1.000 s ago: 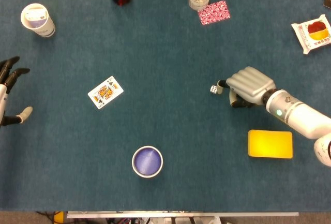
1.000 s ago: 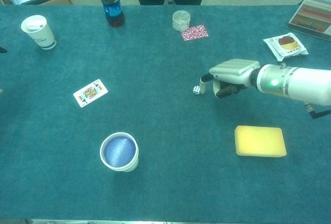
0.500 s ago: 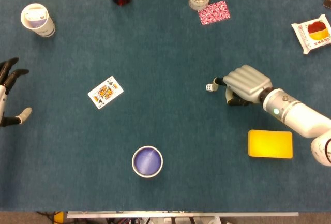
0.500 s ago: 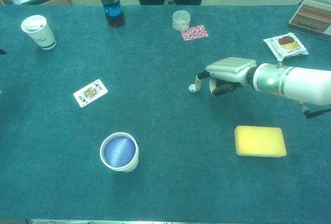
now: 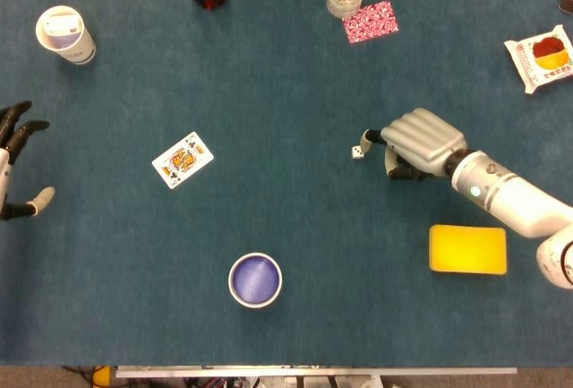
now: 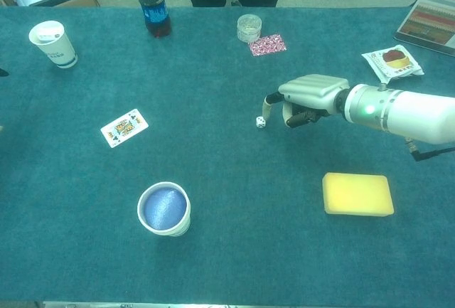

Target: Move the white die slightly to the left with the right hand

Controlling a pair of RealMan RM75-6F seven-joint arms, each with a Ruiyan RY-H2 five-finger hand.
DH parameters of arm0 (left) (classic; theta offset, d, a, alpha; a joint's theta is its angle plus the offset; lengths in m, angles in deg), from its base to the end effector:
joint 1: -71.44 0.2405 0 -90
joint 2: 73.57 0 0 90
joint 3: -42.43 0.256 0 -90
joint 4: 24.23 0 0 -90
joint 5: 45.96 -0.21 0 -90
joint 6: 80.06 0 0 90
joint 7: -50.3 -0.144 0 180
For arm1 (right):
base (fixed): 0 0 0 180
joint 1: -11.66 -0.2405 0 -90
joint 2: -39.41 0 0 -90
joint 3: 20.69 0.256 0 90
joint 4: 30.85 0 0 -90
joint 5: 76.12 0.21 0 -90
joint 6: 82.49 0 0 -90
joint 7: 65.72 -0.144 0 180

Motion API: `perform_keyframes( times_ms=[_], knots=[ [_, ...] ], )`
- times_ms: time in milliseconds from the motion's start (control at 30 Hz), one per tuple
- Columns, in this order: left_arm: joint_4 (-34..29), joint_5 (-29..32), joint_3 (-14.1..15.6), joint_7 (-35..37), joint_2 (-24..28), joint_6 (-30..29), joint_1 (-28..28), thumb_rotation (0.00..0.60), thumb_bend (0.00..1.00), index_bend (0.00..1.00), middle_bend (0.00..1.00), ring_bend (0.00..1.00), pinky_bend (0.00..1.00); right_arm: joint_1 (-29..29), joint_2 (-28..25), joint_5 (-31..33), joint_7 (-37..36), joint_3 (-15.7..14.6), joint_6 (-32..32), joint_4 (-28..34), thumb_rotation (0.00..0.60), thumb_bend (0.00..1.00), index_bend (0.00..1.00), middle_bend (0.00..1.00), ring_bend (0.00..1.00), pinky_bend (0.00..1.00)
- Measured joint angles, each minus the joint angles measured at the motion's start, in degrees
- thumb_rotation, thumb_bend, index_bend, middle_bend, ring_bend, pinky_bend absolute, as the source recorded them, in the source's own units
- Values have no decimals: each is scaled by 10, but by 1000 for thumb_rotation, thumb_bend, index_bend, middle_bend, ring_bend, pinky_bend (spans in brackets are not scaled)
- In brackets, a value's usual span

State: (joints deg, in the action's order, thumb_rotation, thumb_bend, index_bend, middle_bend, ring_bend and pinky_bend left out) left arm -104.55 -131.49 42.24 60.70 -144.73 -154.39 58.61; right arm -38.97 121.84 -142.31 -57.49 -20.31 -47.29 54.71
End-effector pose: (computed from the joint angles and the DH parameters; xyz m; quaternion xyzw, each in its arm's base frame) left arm -0.3303 0.2178 0.1101 -0.6343 -0.4437 -0.3756 0.5096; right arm -0.1646 -0.3237 -0.0388 0.8421 -0.4056 0.2267 0.2737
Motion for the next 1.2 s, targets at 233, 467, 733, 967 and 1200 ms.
perform_keyframes(
  times_ms=[233,467,733,967,1200],
  knots=[
    [-5,-4,-3,-1,4,-6,-1,600,209,193,74,82,362,17,-26,-18,3,-2,35,11,349,1000,312,1000,1000,1000],
    [-26,-12,-8,-16,11,-15,-5,600,209,192,74,81,362,52,-81,-36,16,-7,100,39,350,1000,255,1000,967,1000],
    [-50,-32,-21,-31,15,-49,-10,600,209,193,75,82,362,104,-166,-32,69,-22,174,104,306,1000,176,766,669,1000],
    [-63,-59,-41,-26,5,-95,-15,600,209,193,77,82,362,164,-246,-26,115,-41,255,195,292,972,170,566,440,932],
    [-76,-64,-40,-29,15,-95,-19,600,209,192,78,82,362,243,-290,-66,139,-62,370,269,292,750,213,542,383,755]
  ],
)
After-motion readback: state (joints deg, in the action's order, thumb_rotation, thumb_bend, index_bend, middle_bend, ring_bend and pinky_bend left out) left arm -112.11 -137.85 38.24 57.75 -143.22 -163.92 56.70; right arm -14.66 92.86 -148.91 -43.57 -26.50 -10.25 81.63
